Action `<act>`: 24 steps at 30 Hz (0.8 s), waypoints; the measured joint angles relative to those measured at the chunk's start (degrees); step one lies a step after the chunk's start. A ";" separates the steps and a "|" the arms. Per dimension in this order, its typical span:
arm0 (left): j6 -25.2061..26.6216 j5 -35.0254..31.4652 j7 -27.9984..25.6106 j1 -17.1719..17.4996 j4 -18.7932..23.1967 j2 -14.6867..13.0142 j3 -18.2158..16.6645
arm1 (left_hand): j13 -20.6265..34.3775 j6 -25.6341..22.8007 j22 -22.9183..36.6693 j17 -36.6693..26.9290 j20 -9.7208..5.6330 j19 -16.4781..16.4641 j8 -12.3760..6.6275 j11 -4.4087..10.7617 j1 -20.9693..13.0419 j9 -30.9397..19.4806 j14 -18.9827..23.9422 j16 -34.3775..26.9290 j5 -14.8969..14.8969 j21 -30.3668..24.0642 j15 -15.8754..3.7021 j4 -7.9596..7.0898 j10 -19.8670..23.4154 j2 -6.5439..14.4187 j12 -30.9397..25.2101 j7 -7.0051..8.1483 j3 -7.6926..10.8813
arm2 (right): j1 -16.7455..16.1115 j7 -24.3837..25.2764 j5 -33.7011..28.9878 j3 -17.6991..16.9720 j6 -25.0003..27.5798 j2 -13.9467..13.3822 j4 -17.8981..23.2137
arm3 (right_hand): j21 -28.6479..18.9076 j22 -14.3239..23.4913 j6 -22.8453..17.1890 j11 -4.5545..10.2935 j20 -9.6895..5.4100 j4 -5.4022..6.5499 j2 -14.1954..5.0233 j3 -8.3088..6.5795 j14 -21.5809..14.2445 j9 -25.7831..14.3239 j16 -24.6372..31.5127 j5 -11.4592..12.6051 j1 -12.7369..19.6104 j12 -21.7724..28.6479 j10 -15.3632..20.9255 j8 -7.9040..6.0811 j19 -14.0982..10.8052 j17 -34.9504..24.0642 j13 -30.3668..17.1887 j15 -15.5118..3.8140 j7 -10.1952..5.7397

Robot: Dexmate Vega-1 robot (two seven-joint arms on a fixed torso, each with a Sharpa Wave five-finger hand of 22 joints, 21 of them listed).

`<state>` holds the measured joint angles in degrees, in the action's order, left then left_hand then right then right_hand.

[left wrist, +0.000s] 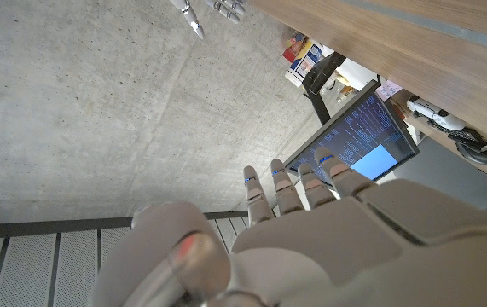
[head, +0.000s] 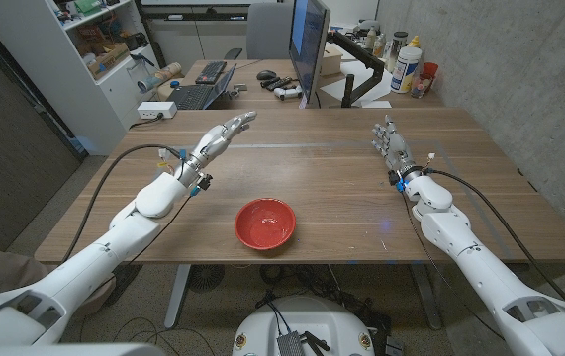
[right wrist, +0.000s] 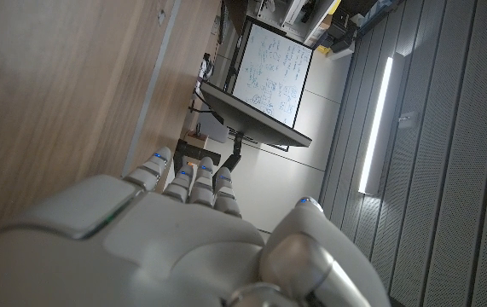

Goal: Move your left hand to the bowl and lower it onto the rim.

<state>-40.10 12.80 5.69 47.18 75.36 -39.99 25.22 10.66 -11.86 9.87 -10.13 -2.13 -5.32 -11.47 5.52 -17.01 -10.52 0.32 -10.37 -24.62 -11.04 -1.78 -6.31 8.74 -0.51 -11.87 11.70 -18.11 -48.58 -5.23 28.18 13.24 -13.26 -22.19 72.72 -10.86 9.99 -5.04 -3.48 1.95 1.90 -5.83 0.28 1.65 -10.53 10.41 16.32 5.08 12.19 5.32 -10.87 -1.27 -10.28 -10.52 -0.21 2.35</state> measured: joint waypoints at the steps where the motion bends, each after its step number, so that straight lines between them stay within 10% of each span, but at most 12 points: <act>1: -0.12 -0.14 0.07 -0.06 0.02 -0.03 0.07 | 0.00 0.00 0.00 0.00 0.00 0.00 0.00 0.00 0.00 0.00 0.00 0.00 0.00 0.00 0.00 0.00 0.00 0.00 0.00 0.00 0.00 | -0.01 0.00 0.00 0.00 -0.03 0.03 0.00 | 0.00 0.00 0.00 0.00 0.00 0.00 0.00 0.00 0.00 0.00 0.00 0.00 0.00 0.00 0.00 0.00 0.00 0.00 0.00 0.00 0.00; 24: -0.41 -4.25 -1.23 1.89 2.63 -3.54 -0.48 | 0.00 0.00 0.00 -0.01 -0.01 0.02 0.00 -0.17 0.00 -0.30 -0.20 0.00 -0.49 0.00 -0.20 0.00 -0.45 0.00 0.23 -0.01 0.00 | -0.97 0.48 0.16 -0.22 -0.45 0.14 0.46 | 0.00 0.00 0.01 0.00 0.00 0.00 0.00 0.00 -0.01 0.00 0.00 0.00 0.00 0.00 0.00 0.00 0.00 0.01 0.00 0.00 0.00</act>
<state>-40.51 8.55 4.47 49.07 77.99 -43.54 24.74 10.67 -11.86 9.88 -10.14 -2.14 -5.30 -11.47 5.36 -17.01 -10.82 0.12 -10.37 -25.12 -11.04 -1.98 -6.31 8.30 -0.51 -11.64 11.68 -18.11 -49.56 -4.74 28.34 13.01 -13.71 -22.05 73.18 -10.86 9.99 -5.02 -3.48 1.95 1.90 -5.83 0.28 1.64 -10.53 10.41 16.32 5.08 12.19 5.32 -10.87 -1.27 -10.27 -10.52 -0.21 2.35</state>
